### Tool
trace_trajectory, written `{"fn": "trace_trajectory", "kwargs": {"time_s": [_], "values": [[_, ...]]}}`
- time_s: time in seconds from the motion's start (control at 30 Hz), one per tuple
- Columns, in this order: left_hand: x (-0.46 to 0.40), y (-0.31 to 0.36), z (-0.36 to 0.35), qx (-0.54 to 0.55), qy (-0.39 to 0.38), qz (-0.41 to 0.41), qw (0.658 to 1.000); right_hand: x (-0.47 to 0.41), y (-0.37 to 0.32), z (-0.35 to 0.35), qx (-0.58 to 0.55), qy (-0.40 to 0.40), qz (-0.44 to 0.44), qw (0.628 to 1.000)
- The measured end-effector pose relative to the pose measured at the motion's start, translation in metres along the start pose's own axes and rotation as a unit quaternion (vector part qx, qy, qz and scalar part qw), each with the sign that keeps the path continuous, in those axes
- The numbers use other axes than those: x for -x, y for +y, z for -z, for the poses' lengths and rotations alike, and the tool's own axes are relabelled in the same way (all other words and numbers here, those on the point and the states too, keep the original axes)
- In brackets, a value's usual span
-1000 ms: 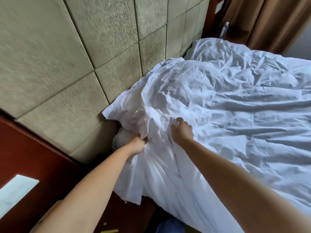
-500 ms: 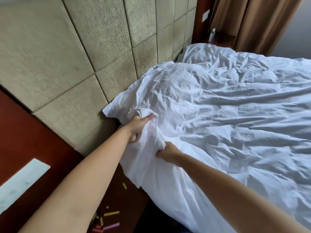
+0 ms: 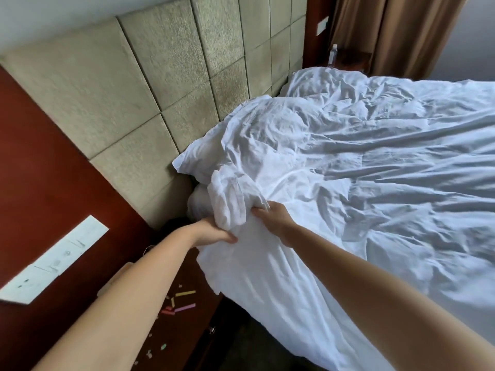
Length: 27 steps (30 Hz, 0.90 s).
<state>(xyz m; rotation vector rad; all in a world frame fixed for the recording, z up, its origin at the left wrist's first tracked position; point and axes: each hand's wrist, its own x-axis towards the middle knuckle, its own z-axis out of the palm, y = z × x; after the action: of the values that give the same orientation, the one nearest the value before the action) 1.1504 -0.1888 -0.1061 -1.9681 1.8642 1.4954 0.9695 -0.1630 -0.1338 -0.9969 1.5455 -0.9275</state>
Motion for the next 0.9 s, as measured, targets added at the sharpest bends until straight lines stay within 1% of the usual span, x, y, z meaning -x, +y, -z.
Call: {"fn": "trace_trajectory", "kwargs": {"time_s": [0.07,0.1,0.17,0.2,0.23,0.27,0.33,0.37,0.43,0.5,0.57,0.6,0.67,0.7,0.73,0.77,0.8,0.83,0.87,0.9], "values": [[0.008,-0.006,0.001,0.004,-0.032,0.003,0.999,0.013,0.009,-0.006,0.145,-0.004,0.031,0.989],[0.015,-0.008,0.002,-0.005,-0.042,0.003,0.999,0.023,0.017,-0.008,0.241,-0.015,0.048,0.969],[0.020,-0.014,0.006,-0.002,-0.026,0.007,1.000,0.043,0.037,-0.012,0.416,-0.046,0.071,0.906],[0.023,-0.018,0.009,0.004,-0.016,0.013,1.000,0.055,0.045,-0.013,0.470,-0.063,0.067,0.878],[0.029,-0.020,0.012,0.015,-0.011,0.021,1.000,0.066,0.053,-0.016,0.500,-0.088,0.052,0.860],[0.035,-0.023,0.015,0.032,-0.016,0.026,0.999,0.078,0.059,-0.020,0.507,-0.124,0.022,0.853],[0.050,-0.028,0.023,0.049,-0.042,0.035,0.997,0.103,0.069,-0.038,0.485,-0.187,-0.036,0.854],[0.059,-0.031,0.028,0.050,-0.061,0.044,0.996,0.115,0.074,-0.050,0.479,-0.194,-0.043,0.855],[0.076,-0.043,0.037,0.067,-0.123,0.064,0.988,0.140,0.081,-0.080,0.474,-0.171,-0.034,0.863],[0.091,-0.056,0.050,0.086,-0.162,0.066,0.981,0.157,0.085,-0.108,0.436,-0.103,-0.012,0.894],[0.098,-0.071,0.063,0.100,-0.170,0.056,0.979,0.168,0.083,-0.125,0.378,0.011,0.009,0.926],[0.102,-0.077,0.067,0.109,-0.173,0.046,0.978,0.174,0.078,-0.129,0.343,0.072,0.000,0.937],[0.109,-0.088,0.073,0.162,-0.180,0.016,0.970,0.180,0.059,-0.128,0.257,0.150,-0.055,0.953],[0.111,-0.092,0.074,0.207,-0.176,-0.003,0.962,0.185,0.040,-0.124,0.206,0.183,-0.072,0.958],[0.114,-0.094,0.076,0.251,-0.164,-0.029,0.954,0.190,0.017,-0.120,0.167,0.221,-0.069,0.958],[0.117,-0.093,0.079,0.294,-0.148,-0.056,0.943,0.197,-0.010,-0.115,0.139,0.264,-0.046,0.953],[0.118,-0.092,0.082,0.337,-0.126,-0.089,0.929,0.203,-0.035,-0.113,0.120,0.296,-0.006,0.947],[0.119,-0.088,0.088,0.384,-0.099,-0.125,0.909,0.211,-0.056,-0.116,0.107,0.305,0.042,0.945],[0.120,-0.086,0.092,0.407,-0.064,-0.155,0.898,0.220,-0.070,-0.122,0.107,0.299,0.084,0.944],[0.122,-0.086,0.094,0.418,-0.025,-0.170,0.892,0.228,-0.070,-0.135,0.129,0.277,0.104,0.947]]}}
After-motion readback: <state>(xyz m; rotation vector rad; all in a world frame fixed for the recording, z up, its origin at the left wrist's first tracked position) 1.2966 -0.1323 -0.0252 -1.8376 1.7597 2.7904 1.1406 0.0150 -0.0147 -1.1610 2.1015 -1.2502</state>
